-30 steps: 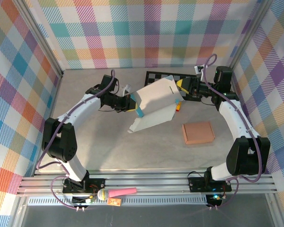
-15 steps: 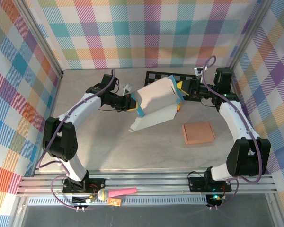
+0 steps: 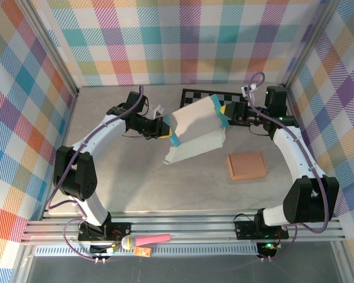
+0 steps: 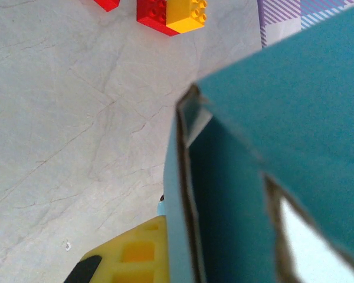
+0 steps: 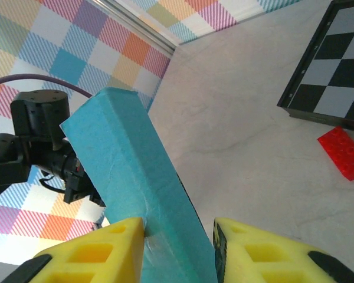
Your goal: Fold the paper box
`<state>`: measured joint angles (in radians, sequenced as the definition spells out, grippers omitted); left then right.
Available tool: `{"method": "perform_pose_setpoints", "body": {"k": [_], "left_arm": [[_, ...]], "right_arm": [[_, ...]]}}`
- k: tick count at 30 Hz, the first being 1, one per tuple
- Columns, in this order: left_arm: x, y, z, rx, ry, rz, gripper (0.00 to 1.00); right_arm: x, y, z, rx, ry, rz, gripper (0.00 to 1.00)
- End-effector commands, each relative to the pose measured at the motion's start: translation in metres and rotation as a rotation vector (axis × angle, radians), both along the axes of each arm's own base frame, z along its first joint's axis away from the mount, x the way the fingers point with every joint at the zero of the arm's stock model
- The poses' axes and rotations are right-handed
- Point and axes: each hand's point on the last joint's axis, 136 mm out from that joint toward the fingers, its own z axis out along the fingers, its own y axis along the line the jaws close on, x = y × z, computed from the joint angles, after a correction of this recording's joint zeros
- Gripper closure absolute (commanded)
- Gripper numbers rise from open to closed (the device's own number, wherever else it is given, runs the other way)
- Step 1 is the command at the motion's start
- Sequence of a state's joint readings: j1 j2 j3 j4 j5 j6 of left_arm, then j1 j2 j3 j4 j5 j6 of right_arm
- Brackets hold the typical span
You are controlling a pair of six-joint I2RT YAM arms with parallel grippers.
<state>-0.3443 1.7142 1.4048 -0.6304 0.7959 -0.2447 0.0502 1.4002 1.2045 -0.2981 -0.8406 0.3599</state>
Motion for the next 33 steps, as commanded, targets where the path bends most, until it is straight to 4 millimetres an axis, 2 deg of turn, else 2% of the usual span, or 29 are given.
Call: {"method": "perform_pose_setpoints", "body": {"k": [1,13,23,33], "left_arm": [[-0.004,-0.004,0.012,-0.030,-0.014,-0.034,1.00],[-0.007,-0.008,0.013,-0.013,-0.021,-0.053,1.00],[-0.010,-0.008,0.015,0.006,-0.027,-0.066,1.00],[-0.013,-0.008,0.019,0.030,-0.043,-0.078,1.00]], "right_arm": [[-0.002,0.001,0.012,-0.060,-0.069,0.004,0.62],[-0.001,0.016,0.007,-0.217,-0.124,0.017,0.63],[-0.004,0.032,-0.006,-0.431,-0.182,0.043,0.65],[0.007,0.030,-0.024,-0.693,-0.218,-0.036,0.65]]}}
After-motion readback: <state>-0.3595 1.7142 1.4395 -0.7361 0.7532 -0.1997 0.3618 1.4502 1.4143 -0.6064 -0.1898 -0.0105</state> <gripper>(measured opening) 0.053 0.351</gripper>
